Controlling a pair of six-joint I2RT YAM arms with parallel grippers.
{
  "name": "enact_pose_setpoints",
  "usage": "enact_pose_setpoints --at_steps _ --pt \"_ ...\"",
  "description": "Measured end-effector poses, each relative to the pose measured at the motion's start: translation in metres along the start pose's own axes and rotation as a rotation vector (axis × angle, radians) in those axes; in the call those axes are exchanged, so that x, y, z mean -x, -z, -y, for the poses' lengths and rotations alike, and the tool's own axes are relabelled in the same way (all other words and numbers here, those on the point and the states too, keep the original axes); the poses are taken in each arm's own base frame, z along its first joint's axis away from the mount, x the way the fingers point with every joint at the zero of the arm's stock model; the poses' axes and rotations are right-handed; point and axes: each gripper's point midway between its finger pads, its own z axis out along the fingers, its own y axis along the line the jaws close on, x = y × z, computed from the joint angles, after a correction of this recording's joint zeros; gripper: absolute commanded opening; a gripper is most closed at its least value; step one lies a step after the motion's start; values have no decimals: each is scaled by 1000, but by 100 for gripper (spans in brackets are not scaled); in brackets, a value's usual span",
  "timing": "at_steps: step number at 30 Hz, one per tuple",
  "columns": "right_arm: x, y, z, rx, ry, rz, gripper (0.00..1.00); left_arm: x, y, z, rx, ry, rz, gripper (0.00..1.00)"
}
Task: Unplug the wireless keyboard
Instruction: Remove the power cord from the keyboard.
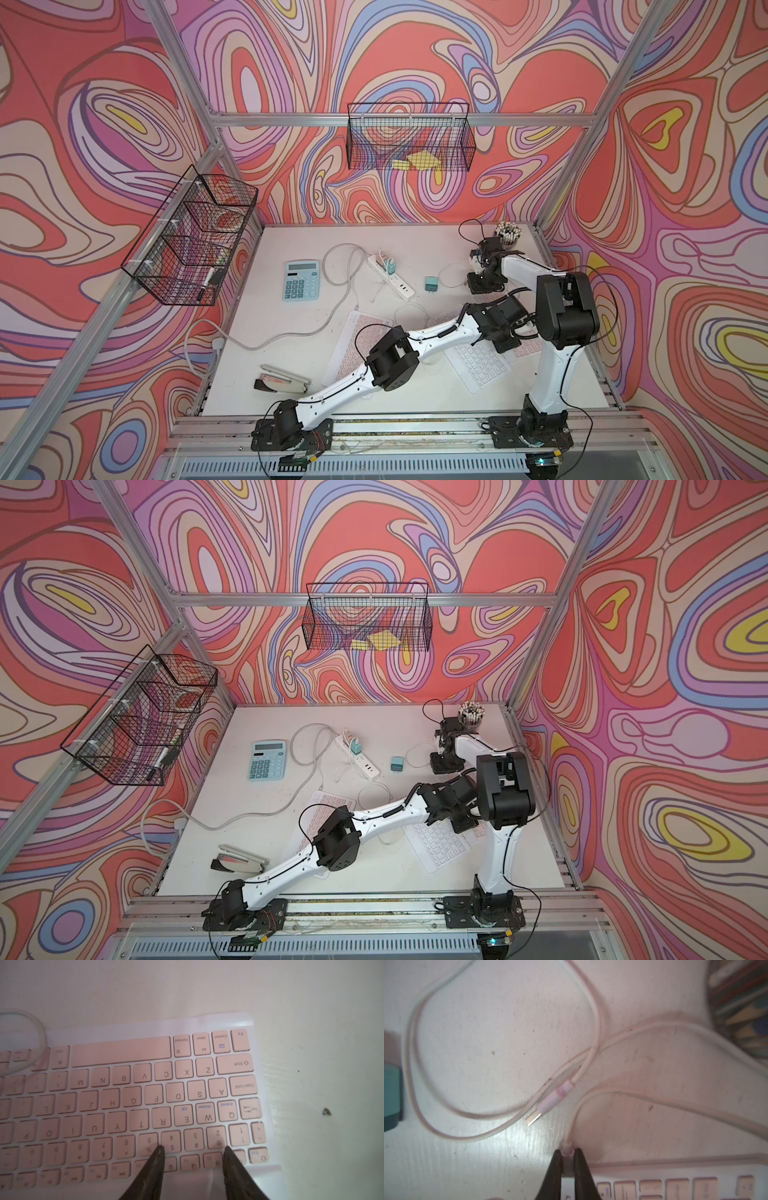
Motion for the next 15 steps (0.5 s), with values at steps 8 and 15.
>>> enact_pose_setpoints --at_steps 8,15 --pt "1 -1 -5 -98 104 -6 4 0 0 0 -13 4 2 46" --pt "5 -2 -14 -140 156 -22 4 -1 0 -5 -10 10 2 45"
